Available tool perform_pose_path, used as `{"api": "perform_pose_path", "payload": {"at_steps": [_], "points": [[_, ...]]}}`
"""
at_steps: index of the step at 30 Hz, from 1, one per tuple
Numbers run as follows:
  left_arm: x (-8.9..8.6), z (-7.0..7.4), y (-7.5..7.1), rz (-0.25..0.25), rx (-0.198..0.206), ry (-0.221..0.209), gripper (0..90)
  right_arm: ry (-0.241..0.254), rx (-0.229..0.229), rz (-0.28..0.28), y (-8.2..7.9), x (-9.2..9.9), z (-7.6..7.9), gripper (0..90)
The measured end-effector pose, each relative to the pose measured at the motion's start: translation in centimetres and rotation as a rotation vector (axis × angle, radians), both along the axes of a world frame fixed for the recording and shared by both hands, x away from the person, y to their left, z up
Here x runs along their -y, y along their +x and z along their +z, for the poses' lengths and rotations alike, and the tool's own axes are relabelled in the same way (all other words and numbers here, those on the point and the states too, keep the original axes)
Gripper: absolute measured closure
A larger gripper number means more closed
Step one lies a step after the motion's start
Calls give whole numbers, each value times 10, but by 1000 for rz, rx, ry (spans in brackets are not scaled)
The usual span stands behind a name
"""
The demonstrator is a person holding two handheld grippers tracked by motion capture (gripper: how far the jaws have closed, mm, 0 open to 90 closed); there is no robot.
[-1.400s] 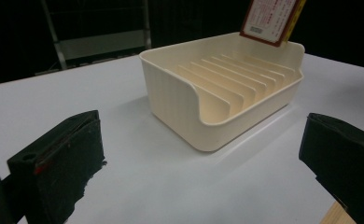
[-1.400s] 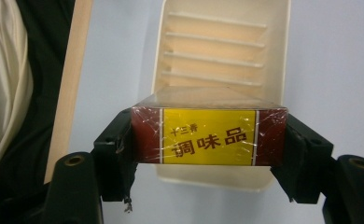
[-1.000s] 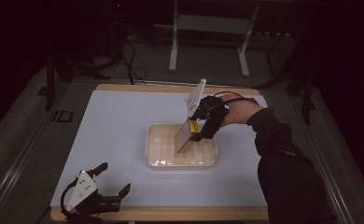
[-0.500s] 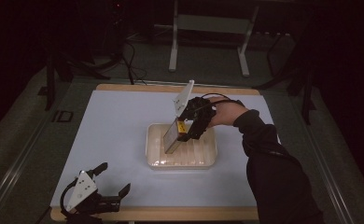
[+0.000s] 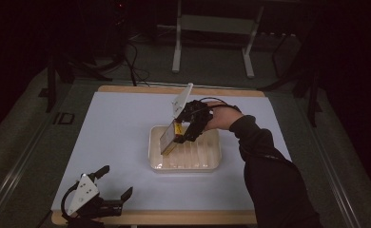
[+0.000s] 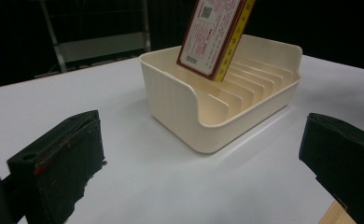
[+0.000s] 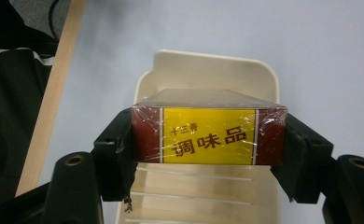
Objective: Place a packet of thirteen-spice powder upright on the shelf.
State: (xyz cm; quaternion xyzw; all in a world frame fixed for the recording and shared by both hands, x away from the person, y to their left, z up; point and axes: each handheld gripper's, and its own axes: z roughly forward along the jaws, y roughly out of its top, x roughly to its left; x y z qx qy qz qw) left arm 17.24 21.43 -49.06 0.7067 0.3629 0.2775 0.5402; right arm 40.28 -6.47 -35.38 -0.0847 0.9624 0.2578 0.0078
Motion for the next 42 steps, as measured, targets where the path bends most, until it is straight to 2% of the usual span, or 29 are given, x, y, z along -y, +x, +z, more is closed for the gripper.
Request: {"api": "perform_pose_path", "payload": {"at_steps": [9,18,24,35,42], "points": [[0,0,0,0,0,0,1,-31,-16,-11,4,-1,-16,320],[0,0,0,-3,-1,0,1,-50,-30,-40,6,-7,-25,320],[1,0,0,-7,-3,3,1,-47,-40,-56,7,-12,-32,320],[2,0,-1,-11,0,0,1,-39,-31,-67,7,-25,-48,320],[2,0,-1,-13,0,-1,1,-13,-47,-74,10,-27,-56,320]]}}
